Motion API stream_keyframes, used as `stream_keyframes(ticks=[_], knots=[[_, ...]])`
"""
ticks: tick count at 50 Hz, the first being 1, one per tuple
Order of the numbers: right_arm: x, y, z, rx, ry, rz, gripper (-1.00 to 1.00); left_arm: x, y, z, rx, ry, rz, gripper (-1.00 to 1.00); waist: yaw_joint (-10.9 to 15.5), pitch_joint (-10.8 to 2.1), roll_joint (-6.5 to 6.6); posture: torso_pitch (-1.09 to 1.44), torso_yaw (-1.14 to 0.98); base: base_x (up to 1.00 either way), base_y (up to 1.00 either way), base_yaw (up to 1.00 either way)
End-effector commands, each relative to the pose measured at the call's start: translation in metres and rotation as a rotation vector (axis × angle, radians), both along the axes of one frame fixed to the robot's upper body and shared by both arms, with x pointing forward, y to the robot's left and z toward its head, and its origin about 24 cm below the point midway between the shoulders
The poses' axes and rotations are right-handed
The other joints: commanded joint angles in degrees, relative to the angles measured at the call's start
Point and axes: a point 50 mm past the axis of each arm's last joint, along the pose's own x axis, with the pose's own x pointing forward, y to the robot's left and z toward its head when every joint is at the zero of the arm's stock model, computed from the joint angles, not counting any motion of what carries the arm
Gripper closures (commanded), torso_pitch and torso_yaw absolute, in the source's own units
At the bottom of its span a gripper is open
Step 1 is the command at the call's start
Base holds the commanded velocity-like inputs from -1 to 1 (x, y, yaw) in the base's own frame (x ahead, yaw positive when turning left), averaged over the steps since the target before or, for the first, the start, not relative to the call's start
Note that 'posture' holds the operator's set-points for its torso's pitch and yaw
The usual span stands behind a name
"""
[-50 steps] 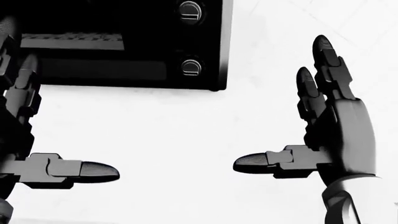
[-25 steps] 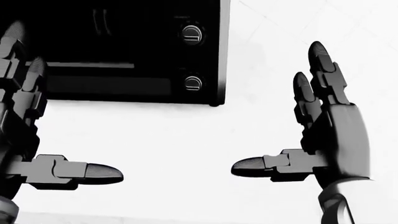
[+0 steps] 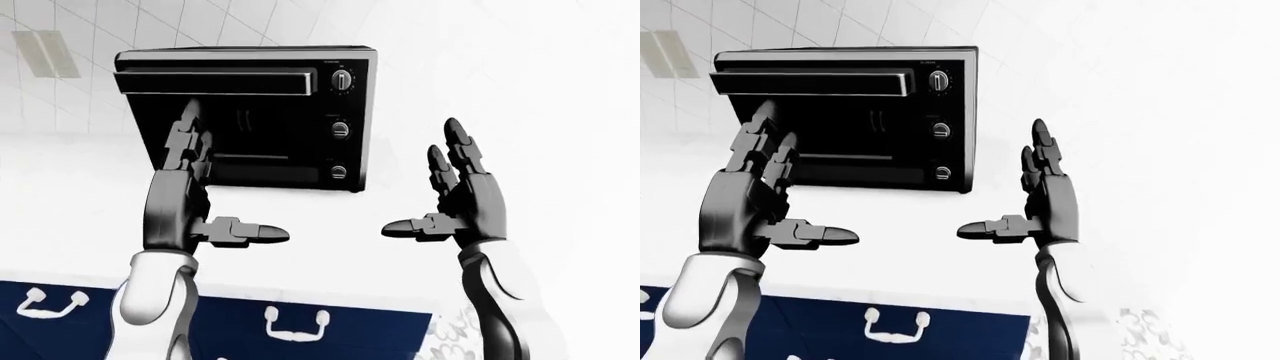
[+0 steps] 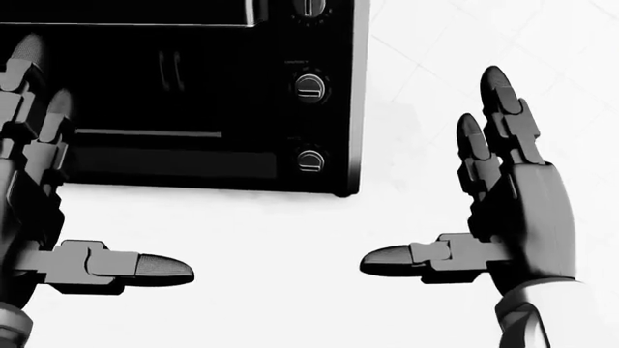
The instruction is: Open the toaster oven door.
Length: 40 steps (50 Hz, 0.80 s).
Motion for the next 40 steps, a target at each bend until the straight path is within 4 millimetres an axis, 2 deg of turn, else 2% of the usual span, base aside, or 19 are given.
stream_keyframes(ticks=[1, 18, 23, 27, 34, 35, 38, 40], knots=[[-0.002, 0.001, 0.015, -0.004, -0.081, 0.005, -1.0, -0.003, -0.002, 0.012, 0.01, -0.074, -0.008, -1.0, 0.0, -0.32, 0.05, -0.48, 0.0, 0.0, 0.0, 0.0], [-0.002, 0.001, 0.017, -0.006, -0.084, 0.006, -1.0, 0.0, -0.006, 0.019, 0.038, -0.082, -0.022, -1.0, 0.2, -3.39, 0.06, -0.6, 0.0, 0.0, 0.0, 0.0], [-0.001, -0.001, 0.014, -0.003, -0.082, 0.002, -1.0, 0.02, -0.009, 0.038, 0.193, -0.081, -0.013, -1.0, 0.3, -3.67, -0.07, -0.6, 0.0, 0.0, 0.0, 0.0], [-0.001, -0.001, 0.013, -0.001, -0.078, 0.0, -1.0, 0.037, -0.019, 0.038, 0.328, -0.047, -0.034, -1.0, 0.3, -3.67, -0.14, -0.6, 0.0, 0.0, 0.0, 0.0], [0.0, -0.001, 0.011, 0.0, -0.077, 0.001, -1.0, 0.063, -0.006, 0.048, 0.472, -0.05, 0.062, -1.0, 0.1, -3.52, -0.3, -0.6, 0.0, 0.0, 0.0, 0.0], [0.0, -0.002, 0.011, 0.0, -0.077, 0.0, -1.0, 0.071, -0.001, 0.05, 0.538, -0.048, 0.096, -1.0, 0.0, -3.54, -0.32, -0.6, 0.0, 0.0, 0.0, 0.0], [0.001, -0.002, 0.01, 0.001, -0.075, -0.001, -1.0, 0.078, 0.003, 0.056, 0.586, -0.061, 0.137, -1.0, -0.1, -3.44, -0.4, -0.6, 0.0, 0.0, 0.0, 0.0], [0.0, -0.002, 0.011, 0.001, -0.076, 0.0, -1.0, 0.085, 0.005, 0.055, 0.682, -0.074, 0.18, -1.0, -0.2, -3.4, -0.47, -0.6, 0.0, 0.0, 0.0, 0.0]])
